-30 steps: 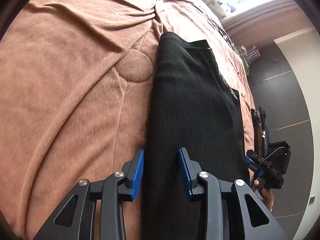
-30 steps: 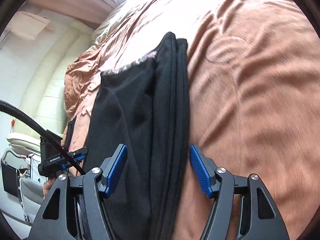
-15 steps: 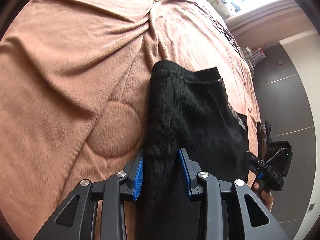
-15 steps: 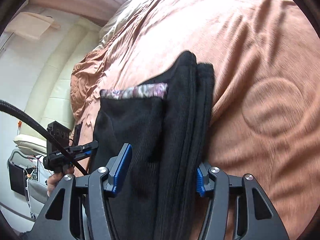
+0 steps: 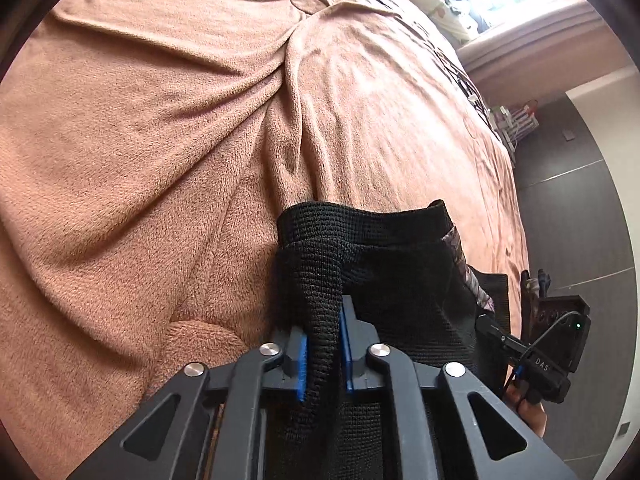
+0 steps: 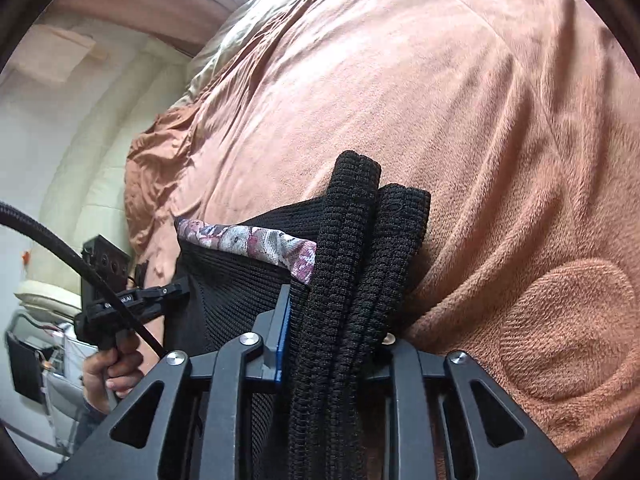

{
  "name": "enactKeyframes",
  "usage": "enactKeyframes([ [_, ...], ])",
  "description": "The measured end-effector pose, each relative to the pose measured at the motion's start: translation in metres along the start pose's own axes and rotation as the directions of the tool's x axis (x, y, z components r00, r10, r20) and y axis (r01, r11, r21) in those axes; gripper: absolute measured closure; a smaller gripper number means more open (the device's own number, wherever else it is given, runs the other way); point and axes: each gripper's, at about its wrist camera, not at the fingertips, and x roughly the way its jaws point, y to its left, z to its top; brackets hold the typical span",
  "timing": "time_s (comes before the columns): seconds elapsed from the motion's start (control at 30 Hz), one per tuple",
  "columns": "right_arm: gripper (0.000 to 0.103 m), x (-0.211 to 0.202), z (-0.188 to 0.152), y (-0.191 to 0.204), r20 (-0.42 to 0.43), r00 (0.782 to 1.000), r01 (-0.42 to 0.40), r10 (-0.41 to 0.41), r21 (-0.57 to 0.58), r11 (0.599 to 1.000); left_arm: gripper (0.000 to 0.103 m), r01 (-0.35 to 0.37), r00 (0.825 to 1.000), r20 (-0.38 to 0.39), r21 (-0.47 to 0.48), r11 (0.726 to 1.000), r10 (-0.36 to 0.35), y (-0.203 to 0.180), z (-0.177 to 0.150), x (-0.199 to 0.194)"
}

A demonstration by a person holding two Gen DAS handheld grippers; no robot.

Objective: Fold small clothes
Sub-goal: 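Grasp the end of the folded shirt with both grippers, then lift the folded shirt with both grippers and carry it toward the bed's headboard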

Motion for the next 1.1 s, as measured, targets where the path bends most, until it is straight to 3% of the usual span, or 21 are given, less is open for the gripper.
enactKeyframes([
  [0.13,0.091,-0.016,-0.006,0.027,0.022,0.997,0.069,-0.068,-0.064,0.996,0.096,-0.005,0.999,0.043,0.013,1.0,0.004,-0.008,-0.003,-0.013],
  [0.5,0.092,-0.087,-0.04,0.117,0.14,0.984,0.135,-0.106,-0.217,0.967,0.097,0.06,0.987,0.141,0.088,0.994,-0.072,-0.046,-0.018,-0.09],
  [0.77,0.092,-0.156,-0.09,0.168,0.226,0.971,0.147,-0.081,-0.29,0.946,0.097,0.108,0.966,0.217,0.139,0.984,-0.137,-0.066,-0.045,-0.156],
  [1.1,0.092,-0.238,-0.173,0.213,0.319,0.947,0.155,-0.032,-0.368,0.917,0.097,0.132,0.932,0.311,0.196,0.972,-0.189,-0.082,-0.102,-0.243],
])
